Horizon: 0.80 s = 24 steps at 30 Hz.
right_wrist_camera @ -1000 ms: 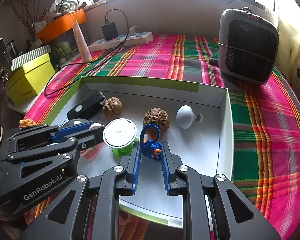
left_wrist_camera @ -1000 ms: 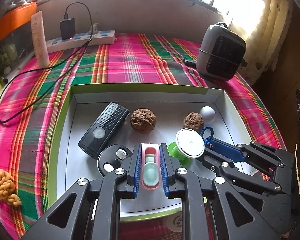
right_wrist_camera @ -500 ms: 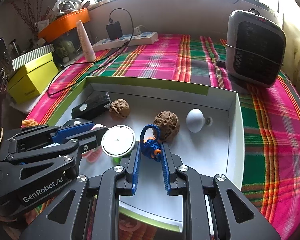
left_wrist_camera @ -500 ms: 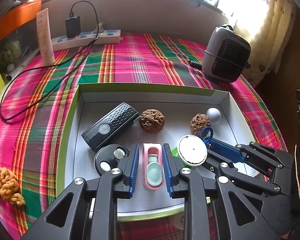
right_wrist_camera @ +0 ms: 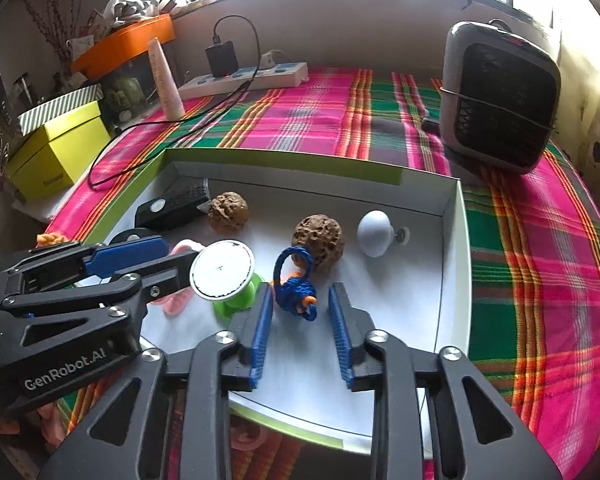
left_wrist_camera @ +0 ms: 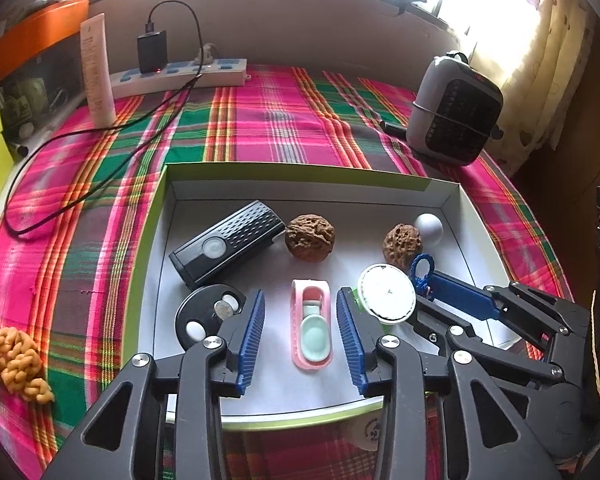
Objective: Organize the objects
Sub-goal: 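Open both tools to drop the pink clip and blue lanyard in the box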
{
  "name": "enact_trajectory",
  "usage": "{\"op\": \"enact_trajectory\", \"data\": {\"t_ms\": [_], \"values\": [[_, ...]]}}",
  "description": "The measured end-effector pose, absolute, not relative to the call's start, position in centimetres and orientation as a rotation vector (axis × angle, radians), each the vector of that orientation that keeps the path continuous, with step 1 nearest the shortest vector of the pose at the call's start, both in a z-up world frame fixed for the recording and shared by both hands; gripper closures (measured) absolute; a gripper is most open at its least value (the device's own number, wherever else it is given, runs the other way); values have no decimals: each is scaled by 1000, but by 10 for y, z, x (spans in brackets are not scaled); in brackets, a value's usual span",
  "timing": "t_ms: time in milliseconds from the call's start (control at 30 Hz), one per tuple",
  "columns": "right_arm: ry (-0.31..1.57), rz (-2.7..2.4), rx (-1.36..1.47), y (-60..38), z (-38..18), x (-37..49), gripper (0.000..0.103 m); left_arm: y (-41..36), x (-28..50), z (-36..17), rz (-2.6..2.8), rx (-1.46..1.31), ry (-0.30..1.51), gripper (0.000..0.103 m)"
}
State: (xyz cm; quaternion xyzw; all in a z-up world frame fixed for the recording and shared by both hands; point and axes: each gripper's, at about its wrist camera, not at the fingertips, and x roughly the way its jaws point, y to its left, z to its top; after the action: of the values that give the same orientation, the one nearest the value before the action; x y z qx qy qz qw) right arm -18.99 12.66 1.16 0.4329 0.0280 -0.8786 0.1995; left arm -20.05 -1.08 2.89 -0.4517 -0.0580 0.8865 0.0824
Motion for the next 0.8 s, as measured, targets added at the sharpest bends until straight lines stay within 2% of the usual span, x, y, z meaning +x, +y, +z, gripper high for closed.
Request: {"op": "enact_trajectory", "data": {"t_ms": [200, 367, 800], "values": [[93, -2461, 1201, 126, 13, -187, 66, -15, -197, 31, 2656, -1342, -184, 66], [136, -2463, 1186, 121, 15, -180, 54, -16, -193, 35, 2658, -1328, -186, 64], [124, -2499, 1167, 127, 23, -166, 53, -13, -177, 46, 2662, -1287, -176, 63]]}}
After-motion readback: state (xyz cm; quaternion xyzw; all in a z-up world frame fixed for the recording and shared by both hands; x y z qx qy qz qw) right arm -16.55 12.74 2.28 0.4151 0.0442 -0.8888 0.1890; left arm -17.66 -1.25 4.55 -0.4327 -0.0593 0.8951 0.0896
